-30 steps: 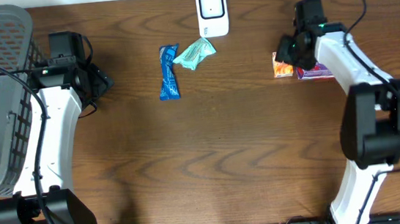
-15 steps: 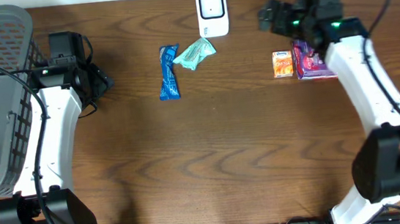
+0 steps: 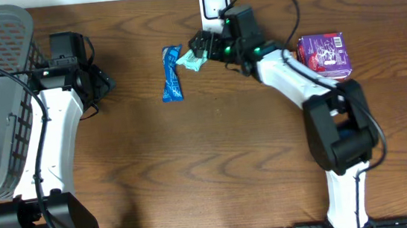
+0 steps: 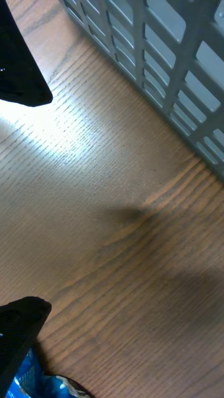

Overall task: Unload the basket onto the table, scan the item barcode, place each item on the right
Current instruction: 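Reach the right gripper left and grasp the green pack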

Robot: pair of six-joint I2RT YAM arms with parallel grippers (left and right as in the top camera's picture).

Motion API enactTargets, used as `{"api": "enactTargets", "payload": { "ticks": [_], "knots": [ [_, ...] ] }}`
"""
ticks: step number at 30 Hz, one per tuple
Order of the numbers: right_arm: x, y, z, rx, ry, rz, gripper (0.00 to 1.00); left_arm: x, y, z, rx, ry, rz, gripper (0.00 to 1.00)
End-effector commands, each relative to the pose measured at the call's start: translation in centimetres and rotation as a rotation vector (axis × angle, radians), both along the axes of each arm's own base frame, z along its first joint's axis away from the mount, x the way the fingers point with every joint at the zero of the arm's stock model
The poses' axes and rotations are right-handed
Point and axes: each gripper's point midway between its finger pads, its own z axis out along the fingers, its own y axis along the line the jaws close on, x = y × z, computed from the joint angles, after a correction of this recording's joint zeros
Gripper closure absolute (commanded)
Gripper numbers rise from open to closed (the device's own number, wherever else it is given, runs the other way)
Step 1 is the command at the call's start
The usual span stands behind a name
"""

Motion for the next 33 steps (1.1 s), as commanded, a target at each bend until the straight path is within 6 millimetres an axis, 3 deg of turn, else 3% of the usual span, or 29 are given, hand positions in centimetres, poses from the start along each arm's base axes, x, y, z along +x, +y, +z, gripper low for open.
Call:
{"api": "enactTargets", "payload": {
  "ticks": [1,5,6,11,16,22,27,30,33],
  "knots": [
    [-0.6,1.0,-2.3,0.064,0.095,-0.021,0.01,-0.1,0.3,-0.1,0.007,0.005,0.017,0.02],
    [-0.9,1.2,-5.5,0.049,0.147,-0.025,0.01,-0.1,0.3,-0.1,0.007,0.005,0.017,0.02],
    [-1.0,1.1,-6.0,0.048,0.160,-0.031,0.06,-0.1,0.3,-0.1,0.007,0.005,0.017,0.02],
    [-1.0,0.7,-8.3,0.023,0.174,-0.027,0.46,-0.1,0.3,-0.1,0.007,0.005,0.017,0.02],
    [-1.5,-0.3,-8.8,-0.007,0.180,0.031,0.98,-0.1,0.3,-0.1,0.007,0.005,0.017,0.02],
    [-2.6,-2.6,-8.7,-0.062,0.226,0.065,0.99,-0.1,0.3,-0.1,0.007,0.005,0.017,0.02],
    [-3.4,-6.4,-7.1,-0.225,0.227,0.052,0.99,-0.1,0.3,-0.1,0.007,0.005,0.017,0.02],
    [-4.6,-7.0,-5.5,-0.308,0.161,0.197,0.99,-0.1,0.3,-0.1,0.007,0.005,0.017,0.02],
    [-6.4,-7.6,-5.8,-0.397,0.164,0.311,0.99,-0.1,0.3,-0.1,0.007,0.005,0.017,0.02]
  ]
}}
